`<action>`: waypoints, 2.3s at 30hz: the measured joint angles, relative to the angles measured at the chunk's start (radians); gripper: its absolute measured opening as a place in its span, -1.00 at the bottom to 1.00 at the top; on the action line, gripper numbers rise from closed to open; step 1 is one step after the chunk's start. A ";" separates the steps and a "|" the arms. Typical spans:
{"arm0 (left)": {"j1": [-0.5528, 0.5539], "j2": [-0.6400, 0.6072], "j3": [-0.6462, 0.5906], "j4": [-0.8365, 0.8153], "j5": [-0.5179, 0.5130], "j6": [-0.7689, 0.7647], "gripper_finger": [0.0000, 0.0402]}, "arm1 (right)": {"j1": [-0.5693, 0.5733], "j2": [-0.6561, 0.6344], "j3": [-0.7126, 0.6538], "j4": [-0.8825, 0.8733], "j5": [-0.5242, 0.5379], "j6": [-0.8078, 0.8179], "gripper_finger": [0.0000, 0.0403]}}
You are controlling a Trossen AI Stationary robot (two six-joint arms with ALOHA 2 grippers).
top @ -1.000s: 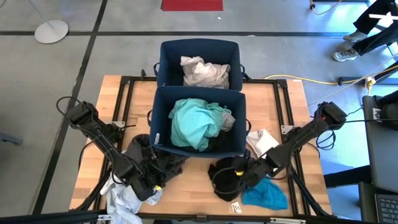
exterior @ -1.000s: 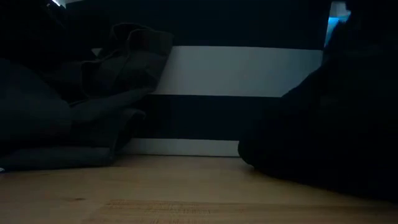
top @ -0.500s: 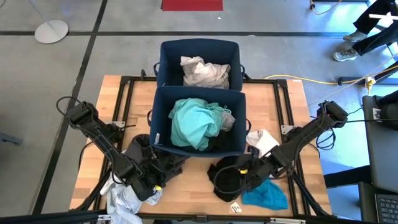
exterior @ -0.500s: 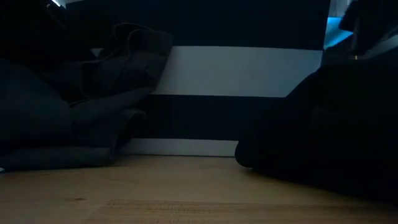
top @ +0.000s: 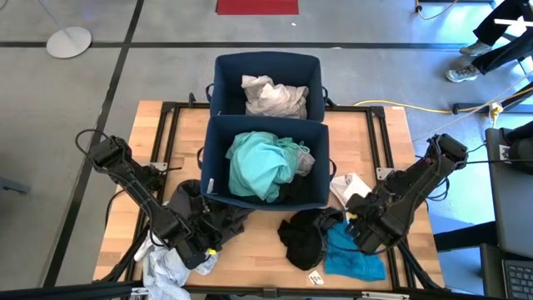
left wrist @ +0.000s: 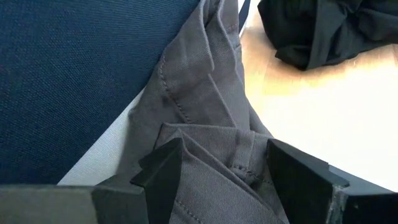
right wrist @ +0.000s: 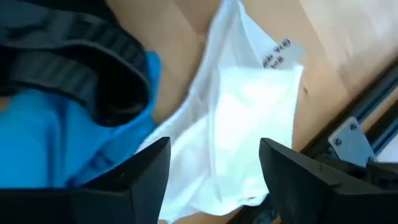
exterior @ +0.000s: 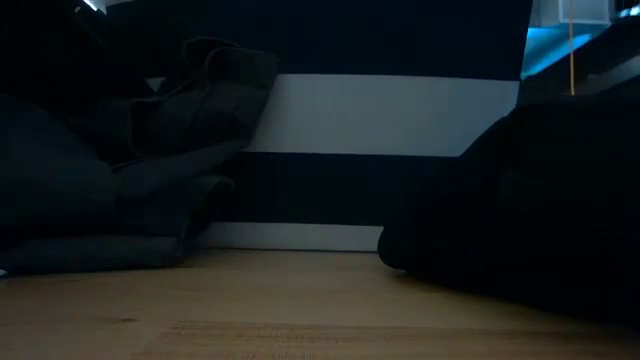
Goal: Sort clothes
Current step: Put the white underwear into the top blue laundry bin
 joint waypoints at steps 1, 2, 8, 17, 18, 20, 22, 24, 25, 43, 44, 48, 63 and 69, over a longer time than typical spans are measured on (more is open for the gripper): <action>0.000 0.000 0.000 -0.001 0.000 0.000 0.11 | 0.005 -0.014 -0.023 0.002 -0.005 0.019 0.21; 0.000 0.000 0.000 -0.001 0.000 0.000 0.11 | 0.007 -0.030 -0.049 0.005 -0.011 0.032 0.21; 0.000 0.000 0.000 -0.002 0.000 0.000 0.11 | 0.010 -0.157 -0.232 0.138 -0.033 0.076 0.21; 0.000 0.000 0.000 -0.002 0.000 0.000 0.11 | 0.009 -0.278 -0.440 0.334 -0.041 0.140 0.21; 0.000 0.000 0.000 -0.002 0.000 0.000 0.11 | 0.009 -0.278 -0.455 0.356 -0.041 0.139 0.21; 0.000 0.000 0.000 -0.002 0.000 0.000 0.11 | 0.009 -0.276 -0.487 0.402 -0.042 0.140 0.21; 0.000 0.000 0.000 -0.002 0.000 0.000 0.11 | 0.009 -0.274 -0.521 0.463 -0.043 0.139 0.21; 0.000 0.000 0.000 -0.002 0.000 0.000 0.11 | 0.009 -0.274 -0.550 0.528 -0.039 0.137 0.21; 0.000 0.000 0.000 -0.002 0.000 0.000 0.11 | 0.009 -0.274 -0.563 0.555 -0.035 0.134 0.21; 0.000 0.000 0.000 -0.001 0.000 -0.004 0.11 | 0.009 -0.275 -0.640 0.637 0.032 0.146 -0.40; 0.000 0.000 0.000 -0.001 0.000 -0.004 0.11 | 0.009 -0.275 -0.640 0.638 0.030 0.146 -0.50; 0.000 0.000 0.000 -0.001 0.000 -0.004 0.11 | 0.009 -0.275 -0.640 0.633 0.027 0.145 -0.86; 0.000 0.000 0.000 -0.001 -0.001 -0.002 0.11 | 0.009 -0.272 -0.467 0.404 0.081 0.147 -0.94; 0.000 0.000 0.000 -0.001 -0.001 -0.003 0.11 | 0.009 -0.273 -0.296 0.169 0.136 0.146 -0.88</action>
